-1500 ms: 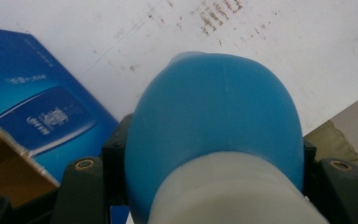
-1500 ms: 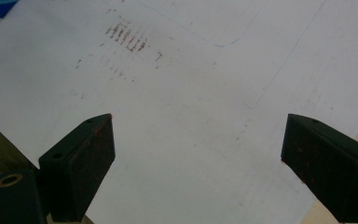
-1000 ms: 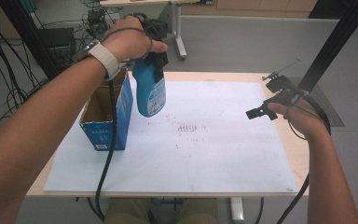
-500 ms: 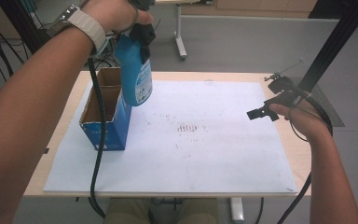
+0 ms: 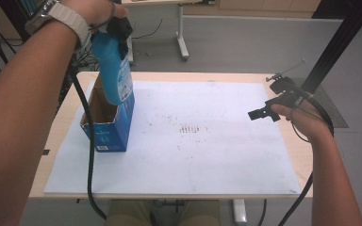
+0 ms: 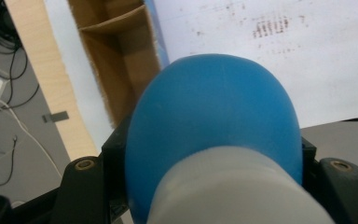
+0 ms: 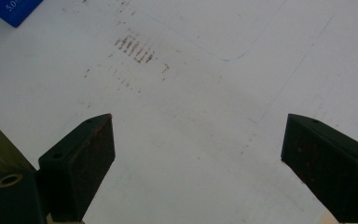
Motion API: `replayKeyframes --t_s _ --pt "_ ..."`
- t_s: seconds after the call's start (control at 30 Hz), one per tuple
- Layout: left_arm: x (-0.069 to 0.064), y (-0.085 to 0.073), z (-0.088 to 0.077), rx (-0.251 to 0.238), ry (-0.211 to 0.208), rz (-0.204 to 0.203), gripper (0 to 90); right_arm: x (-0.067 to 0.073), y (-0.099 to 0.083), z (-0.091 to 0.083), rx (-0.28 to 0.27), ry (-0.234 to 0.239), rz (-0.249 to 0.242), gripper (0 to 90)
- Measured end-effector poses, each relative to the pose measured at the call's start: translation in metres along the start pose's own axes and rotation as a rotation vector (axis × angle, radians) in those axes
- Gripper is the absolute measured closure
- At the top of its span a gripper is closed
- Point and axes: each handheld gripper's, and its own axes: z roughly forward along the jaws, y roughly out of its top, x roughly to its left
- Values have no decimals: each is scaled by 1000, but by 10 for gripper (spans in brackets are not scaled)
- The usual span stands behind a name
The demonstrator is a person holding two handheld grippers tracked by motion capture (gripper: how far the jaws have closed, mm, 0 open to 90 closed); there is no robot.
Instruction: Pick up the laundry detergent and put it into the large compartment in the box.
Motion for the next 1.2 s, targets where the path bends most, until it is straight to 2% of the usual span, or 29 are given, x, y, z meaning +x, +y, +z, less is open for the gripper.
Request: replayKeyframes --t_s 0.2,0.4,0.5,0.63,0.97,1.2 --pt "22 -3 3 -5 -2 -59 387 -1 1 1 -2 -1 -1 95" --pt "29 -1 9 15 33 -90 387 0 2 4 1 3 -5 94" --pt "36 -1 12 11 22 -102 387 0 2 5 -1 3 -7 95" --pt "45 0 19 7 5 -113 387 -1 3 7 1 6 -9 95" --pt "55 4 34 9 23 -141 387 -2 2 9 -3 8 -9 94" --pt "62 6 47 7 8 -134 387 -2 2 11 -10 14 -10 94"
